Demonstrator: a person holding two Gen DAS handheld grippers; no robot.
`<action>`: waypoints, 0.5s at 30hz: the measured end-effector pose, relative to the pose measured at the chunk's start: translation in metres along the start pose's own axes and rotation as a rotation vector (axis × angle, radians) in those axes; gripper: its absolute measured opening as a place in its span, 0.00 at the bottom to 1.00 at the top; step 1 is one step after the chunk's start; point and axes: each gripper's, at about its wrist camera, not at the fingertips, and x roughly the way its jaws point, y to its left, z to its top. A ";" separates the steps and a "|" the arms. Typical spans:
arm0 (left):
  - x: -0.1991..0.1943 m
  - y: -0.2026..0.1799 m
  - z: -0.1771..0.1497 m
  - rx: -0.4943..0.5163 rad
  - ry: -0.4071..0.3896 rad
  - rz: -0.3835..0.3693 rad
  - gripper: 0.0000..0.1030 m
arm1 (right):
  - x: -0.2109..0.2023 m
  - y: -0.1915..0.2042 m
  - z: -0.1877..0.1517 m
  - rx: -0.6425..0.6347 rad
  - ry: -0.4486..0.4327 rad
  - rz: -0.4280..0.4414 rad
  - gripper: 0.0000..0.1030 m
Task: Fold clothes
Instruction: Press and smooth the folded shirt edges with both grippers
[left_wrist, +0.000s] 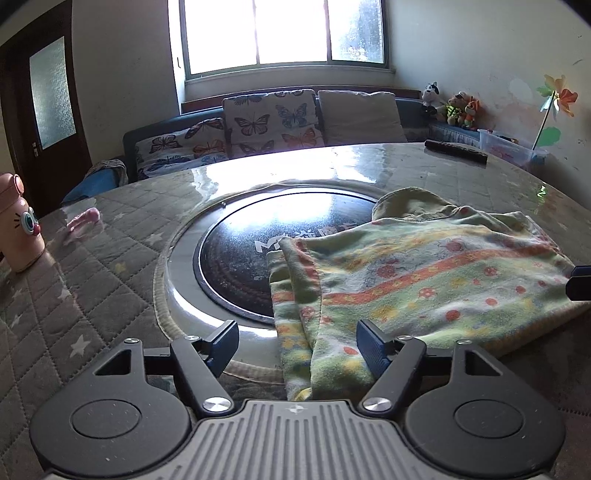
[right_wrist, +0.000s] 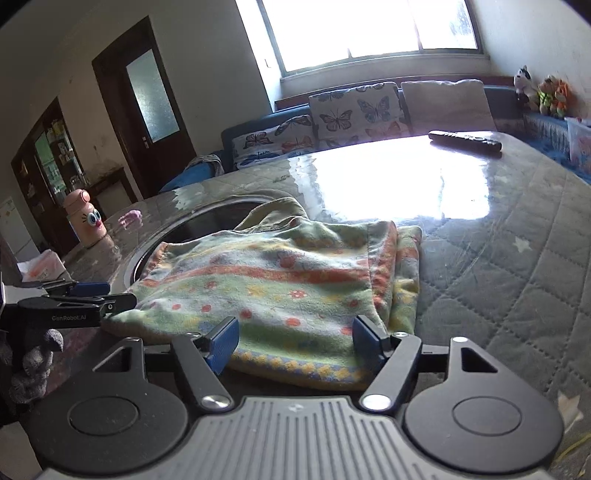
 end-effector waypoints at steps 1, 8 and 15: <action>0.000 0.000 0.002 -0.001 -0.001 0.001 0.72 | -0.001 0.000 0.002 -0.001 -0.001 0.000 0.68; 0.018 0.007 0.021 -0.011 -0.005 0.048 0.71 | 0.014 -0.003 0.018 -0.015 -0.016 -0.002 0.68; 0.037 0.021 0.026 -0.016 0.034 0.096 0.71 | 0.026 -0.014 0.027 0.008 0.001 -0.021 0.68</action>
